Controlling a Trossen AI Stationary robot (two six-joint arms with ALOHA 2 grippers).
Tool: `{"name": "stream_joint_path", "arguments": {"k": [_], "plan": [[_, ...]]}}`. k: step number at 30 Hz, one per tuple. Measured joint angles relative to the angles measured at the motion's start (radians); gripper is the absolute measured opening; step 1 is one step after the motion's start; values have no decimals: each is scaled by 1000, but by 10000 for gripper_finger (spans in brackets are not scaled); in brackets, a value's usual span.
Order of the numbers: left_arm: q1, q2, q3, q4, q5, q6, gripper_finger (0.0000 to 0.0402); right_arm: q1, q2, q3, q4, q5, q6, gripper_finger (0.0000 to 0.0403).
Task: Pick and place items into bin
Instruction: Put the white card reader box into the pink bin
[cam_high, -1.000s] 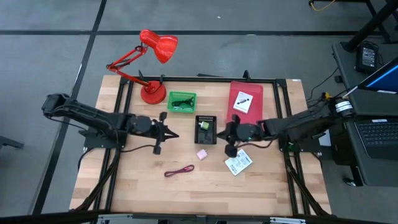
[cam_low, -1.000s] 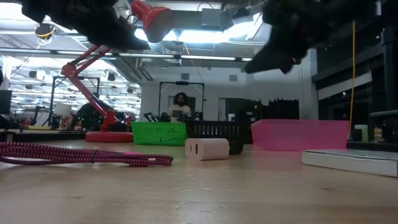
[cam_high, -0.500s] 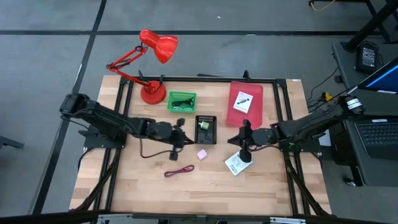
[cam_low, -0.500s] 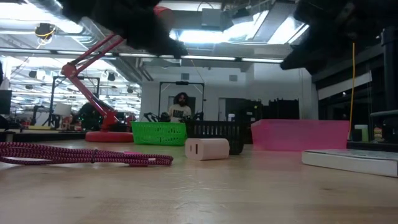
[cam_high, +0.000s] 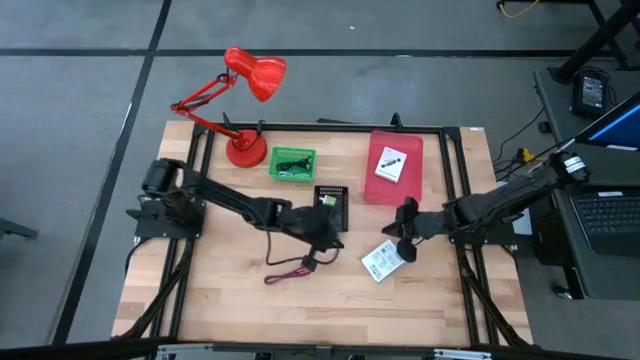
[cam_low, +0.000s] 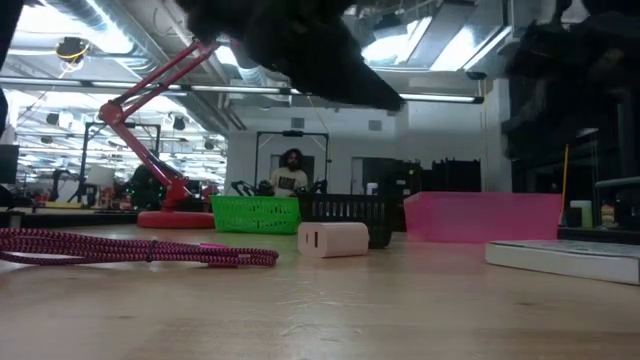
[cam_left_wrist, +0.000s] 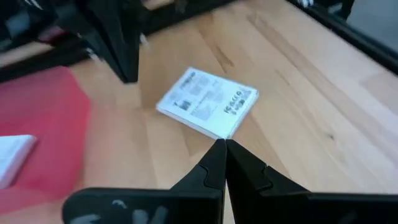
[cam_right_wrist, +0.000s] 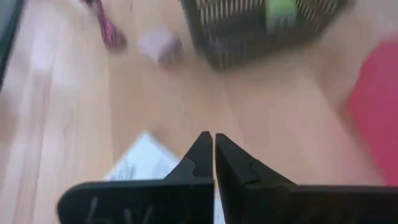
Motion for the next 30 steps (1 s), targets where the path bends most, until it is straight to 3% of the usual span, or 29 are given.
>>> {"name": "stream_joint_path", "arguments": {"k": [7,16,30], "plan": [[13,114,163,-127,2,17,3,59,-3,112,-351,-63,203,0],[12,143,209,-140,22,85,3,141,109,120,-317,-151,373,0],[2,144,209,-177,19,31,3,154,367,119,-171,-148,397,0]]}}
